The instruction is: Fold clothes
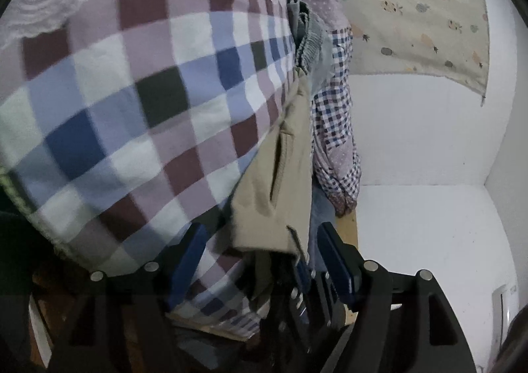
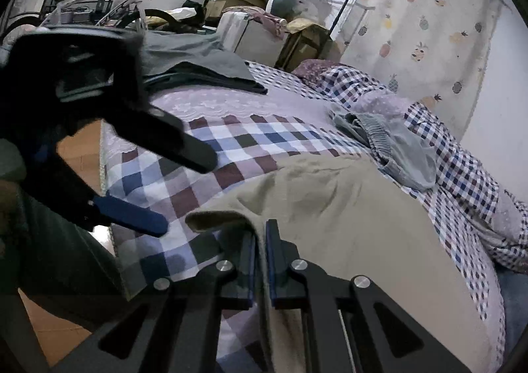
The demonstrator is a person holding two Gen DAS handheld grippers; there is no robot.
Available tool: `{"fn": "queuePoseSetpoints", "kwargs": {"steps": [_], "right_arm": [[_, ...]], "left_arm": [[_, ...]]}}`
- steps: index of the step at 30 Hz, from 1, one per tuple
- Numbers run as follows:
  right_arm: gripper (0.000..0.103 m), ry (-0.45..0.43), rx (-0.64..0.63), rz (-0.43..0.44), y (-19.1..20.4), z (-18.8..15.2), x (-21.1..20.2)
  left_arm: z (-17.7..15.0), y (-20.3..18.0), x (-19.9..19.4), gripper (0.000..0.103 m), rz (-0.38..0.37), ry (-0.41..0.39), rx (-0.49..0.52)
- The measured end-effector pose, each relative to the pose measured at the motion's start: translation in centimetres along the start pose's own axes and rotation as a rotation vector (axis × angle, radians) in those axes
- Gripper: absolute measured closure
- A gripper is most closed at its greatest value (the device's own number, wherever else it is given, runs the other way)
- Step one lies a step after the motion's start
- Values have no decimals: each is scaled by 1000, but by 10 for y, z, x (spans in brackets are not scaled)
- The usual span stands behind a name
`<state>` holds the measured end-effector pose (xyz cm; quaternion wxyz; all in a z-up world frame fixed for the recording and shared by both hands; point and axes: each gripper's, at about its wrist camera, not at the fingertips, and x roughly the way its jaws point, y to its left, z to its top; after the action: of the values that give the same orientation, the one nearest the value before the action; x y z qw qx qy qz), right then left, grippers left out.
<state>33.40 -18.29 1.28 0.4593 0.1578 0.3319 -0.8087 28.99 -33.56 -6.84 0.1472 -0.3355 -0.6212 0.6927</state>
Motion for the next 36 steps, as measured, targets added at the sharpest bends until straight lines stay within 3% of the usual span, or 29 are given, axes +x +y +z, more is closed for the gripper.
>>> {"fn": "queuePoseSetpoints", "kwargs": {"steps": [7, 9, 11, 13, 16, 18, 19, 20, 28, 36], "right_arm": [[99, -8, 2, 15, 7, 0, -5], [99, -7, -2, 17, 9, 0, -6], [99, -3, -9, 17, 13, -1, -5], [99, 2, -15, 10, 16, -1, -4], [95, 12, -19, -23, 18, -3, -2], [76, 13, -16, -59, 18, -4, -1], [57, 12, -12, -78, 18, -4, -1], [48, 11, -8, -97, 17, -5, -1], [47, 60, 18, -144, 9, -4, 15], [47, 48, 38, -141, 4, 5, 30]], "left_arm": [[6, 0, 10, 31, 6, -17, 12], [6, -2, 4, 47, 13, -50, 24], [7, -2, 5, 80, 44, -43, 27], [6, -3, 5, 97, 66, -38, 41], [7, -11, 4, 99, 63, -49, 73], [5, -13, 3, 99, 48, -52, 80], [6, -15, 4, 99, 39, -52, 84], [6, -17, 5, 99, 30, -52, 87], [13, -38, 15, 100, -61, -32, 114], [16, -47, 24, 100, -124, -20, 108]]}}
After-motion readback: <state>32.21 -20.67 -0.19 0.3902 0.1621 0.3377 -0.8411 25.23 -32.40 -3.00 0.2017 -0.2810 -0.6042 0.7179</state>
